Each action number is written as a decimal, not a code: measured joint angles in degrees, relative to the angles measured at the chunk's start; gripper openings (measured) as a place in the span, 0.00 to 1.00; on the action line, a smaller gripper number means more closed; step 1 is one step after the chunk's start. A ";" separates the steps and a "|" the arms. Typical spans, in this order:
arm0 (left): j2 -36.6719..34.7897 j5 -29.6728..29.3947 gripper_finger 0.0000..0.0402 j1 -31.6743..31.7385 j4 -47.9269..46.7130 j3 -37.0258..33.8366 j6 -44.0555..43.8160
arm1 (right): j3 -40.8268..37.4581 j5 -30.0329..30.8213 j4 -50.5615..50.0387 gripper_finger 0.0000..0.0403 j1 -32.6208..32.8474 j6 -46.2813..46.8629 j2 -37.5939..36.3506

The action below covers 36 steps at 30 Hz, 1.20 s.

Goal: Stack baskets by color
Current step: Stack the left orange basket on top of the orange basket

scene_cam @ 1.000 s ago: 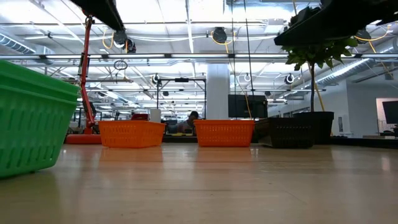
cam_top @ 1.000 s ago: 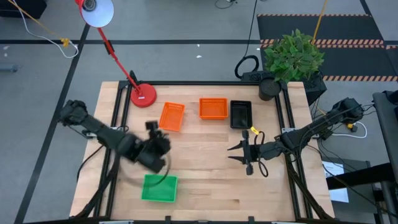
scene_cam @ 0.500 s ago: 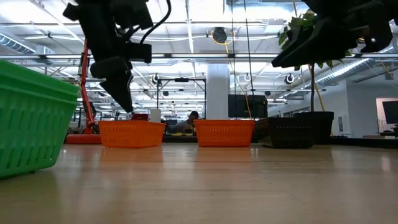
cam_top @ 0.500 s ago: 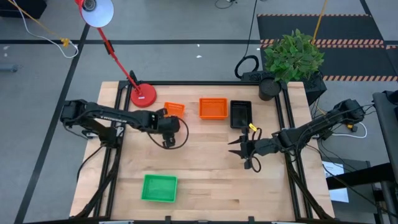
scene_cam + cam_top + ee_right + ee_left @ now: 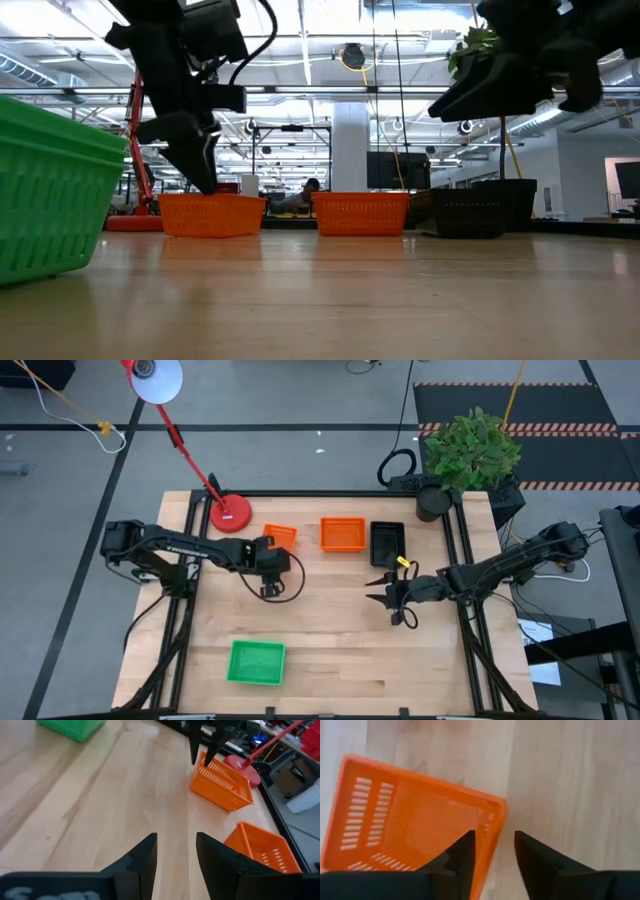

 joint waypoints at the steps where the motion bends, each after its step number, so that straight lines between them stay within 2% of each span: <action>1: -0.07 0.00 0.31 -0.15 0.45 0.00 0.76 | -0.03 -1.12 0.50 0.32 -0.80 -0.44 0.02; 7: 1.04 0.20 0.06 -0.25 0.02 0.03 1.52 | -0.05 -6.13 4.26 0.32 -5.26 -2.92 0.00; 9: 1.22 0.22 0.03 -0.27 -0.50 0.09 0.88 | -0.05 -7.16 5.55 0.32 -6.29 -3.85 0.00; 13: 1.06 -0.64 0.04 -1.48 -1.19 0.57 0.43 | -0.05 -8.92 6.84 0.32 -7.98 -4.46 0.00; 20: 0.88 -8.58 0.02 -5.22 -4.30 4.64 1.07 | -0.05 -8.97 8.05 0.32 -10.03 -3.85 0.00; 32: 0.83 -14.16 0.01 -9.38 -6.73 10.30 10.96 | -0.07 -9.03 14.13 0.32 -14.77 -1.84 0.00; 36: 0.83 -14.21 0.01 -9.76 -6.75 12.07 14.29 | -0.07 -12.64 17.06 0.32 -16.35 -0.46 0.02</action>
